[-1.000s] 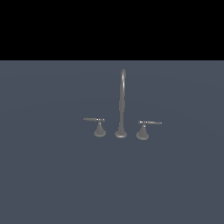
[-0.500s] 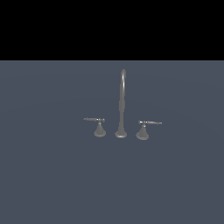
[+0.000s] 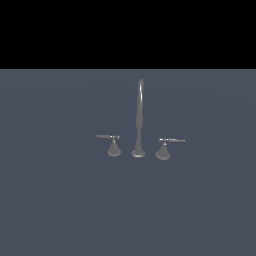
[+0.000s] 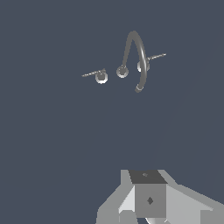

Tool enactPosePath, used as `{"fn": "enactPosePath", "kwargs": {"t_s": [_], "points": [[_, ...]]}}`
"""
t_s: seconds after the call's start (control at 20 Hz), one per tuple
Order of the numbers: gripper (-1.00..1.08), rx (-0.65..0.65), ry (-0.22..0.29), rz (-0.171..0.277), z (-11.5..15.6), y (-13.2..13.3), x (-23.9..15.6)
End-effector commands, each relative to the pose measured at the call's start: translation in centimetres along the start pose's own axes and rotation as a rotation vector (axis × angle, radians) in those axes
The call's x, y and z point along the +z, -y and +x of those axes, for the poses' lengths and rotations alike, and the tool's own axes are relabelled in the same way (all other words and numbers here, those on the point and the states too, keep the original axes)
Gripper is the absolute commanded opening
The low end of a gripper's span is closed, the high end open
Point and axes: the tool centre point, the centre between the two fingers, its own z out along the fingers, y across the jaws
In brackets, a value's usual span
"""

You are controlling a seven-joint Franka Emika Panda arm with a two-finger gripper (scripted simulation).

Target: Turn on the faucet by rotating a designated handle.

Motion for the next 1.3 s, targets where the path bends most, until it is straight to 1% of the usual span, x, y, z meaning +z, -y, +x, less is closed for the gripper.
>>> {"fn": "enactPosePath", "kwargs": {"t_s": [0.0, 0.7, 1.25], "points": [[-1.00, 0.057, 0.000, 0.000, 0.4, 1.0, 1.4], [-1.00, 0.366, 0.001, 0.001, 3.8, 6.0, 9.3], [-1.00, 0.587, 0.002, 0.003, 7.2, 8.9, 14.9]]}}
